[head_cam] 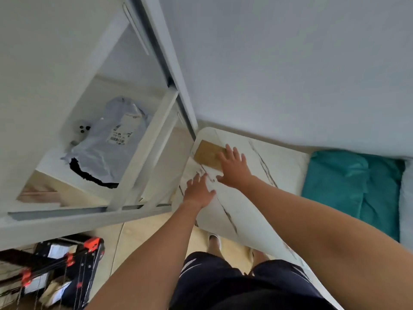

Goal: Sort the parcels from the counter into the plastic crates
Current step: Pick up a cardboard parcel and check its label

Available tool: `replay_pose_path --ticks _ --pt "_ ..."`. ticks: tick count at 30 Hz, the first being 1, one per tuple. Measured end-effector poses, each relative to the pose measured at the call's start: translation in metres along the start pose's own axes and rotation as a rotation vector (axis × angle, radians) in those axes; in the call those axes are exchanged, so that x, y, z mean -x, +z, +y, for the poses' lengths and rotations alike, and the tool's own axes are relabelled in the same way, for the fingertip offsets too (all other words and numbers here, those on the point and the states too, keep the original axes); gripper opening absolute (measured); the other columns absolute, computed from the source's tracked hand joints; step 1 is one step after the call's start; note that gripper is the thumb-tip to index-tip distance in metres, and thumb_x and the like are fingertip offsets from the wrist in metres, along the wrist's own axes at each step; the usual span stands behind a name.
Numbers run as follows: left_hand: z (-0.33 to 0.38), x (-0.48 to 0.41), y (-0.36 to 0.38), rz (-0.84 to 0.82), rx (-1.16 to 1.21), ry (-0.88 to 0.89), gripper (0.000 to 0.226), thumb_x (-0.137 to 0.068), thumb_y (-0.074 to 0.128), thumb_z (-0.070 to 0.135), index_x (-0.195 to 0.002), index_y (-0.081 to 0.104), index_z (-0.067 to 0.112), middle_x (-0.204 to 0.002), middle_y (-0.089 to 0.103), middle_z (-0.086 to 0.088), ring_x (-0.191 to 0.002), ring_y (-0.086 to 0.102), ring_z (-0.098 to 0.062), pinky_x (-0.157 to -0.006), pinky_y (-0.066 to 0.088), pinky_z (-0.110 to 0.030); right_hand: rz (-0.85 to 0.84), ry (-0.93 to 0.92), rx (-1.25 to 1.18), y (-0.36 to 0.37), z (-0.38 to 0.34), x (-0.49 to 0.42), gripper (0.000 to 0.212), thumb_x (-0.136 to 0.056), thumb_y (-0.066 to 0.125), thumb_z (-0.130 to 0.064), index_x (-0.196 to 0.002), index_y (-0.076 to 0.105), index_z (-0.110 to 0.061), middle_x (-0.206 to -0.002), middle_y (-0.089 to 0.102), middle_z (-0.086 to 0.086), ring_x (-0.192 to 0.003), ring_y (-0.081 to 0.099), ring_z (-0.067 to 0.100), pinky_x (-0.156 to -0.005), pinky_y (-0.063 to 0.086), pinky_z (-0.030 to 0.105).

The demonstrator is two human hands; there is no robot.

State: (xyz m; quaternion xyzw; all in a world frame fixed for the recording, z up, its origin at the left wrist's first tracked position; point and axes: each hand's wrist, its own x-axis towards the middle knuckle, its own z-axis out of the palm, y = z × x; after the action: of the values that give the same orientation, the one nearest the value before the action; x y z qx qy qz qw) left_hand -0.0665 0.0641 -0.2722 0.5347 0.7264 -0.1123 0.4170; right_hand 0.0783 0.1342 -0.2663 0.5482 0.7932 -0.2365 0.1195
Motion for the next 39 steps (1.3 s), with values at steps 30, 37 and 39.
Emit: replay_pose_path --ticks 30,37,39 --pt "0.19 0.137 -0.111 0.215 0.981 0.784 0.029 -0.105 0.064 0.026 -0.134 0.062 0.028 -0.124 0.072 0.007 -0.116 0.07 -0.011 -0.088 0.062 -0.026 0.4 -0.172 -2.088 -0.157 0.064 0.18 0.058 -0.107 0.038 -0.039 -0.16 0.037 -0.014 -0.156 0.049 0.022 -0.139 0.053 0.038 -0.117 0.042 0.058" --pt "0.228 0.17 -0.105 0.277 0.936 0.892 0.029 -0.104 0.065 0.023 -0.133 0.061 0.026 -0.123 0.07 0.009 -0.115 0.068 -0.007 -0.082 0.06 -0.02 0.453 -0.264 -2.073 -0.18 0.089 0.212 0.059 -0.107 0.033 -0.037 -0.162 0.034 -0.016 -0.16 0.044 0.022 -0.144 0.045 0.041 -0.119 0.038 0.061" --pt "0.233 0.173 -0.103 0.288 0.928 0.898 0.029 -0.103 0.065 0.026 -0.132 0.06 0.029 -0.123 0.07 0.011 -0.114 0.068 -0.006 -0.082 0.06 -0.02 0.452 -0.281 -2.09 -0.181 0.094 0.216 0.058 -0.107 0.033 -0.036 -0.161 0.036 -0.016 -0.16 0.045 0.021 -0.143 0.046 0.039 -0.118 0.04 0.059"
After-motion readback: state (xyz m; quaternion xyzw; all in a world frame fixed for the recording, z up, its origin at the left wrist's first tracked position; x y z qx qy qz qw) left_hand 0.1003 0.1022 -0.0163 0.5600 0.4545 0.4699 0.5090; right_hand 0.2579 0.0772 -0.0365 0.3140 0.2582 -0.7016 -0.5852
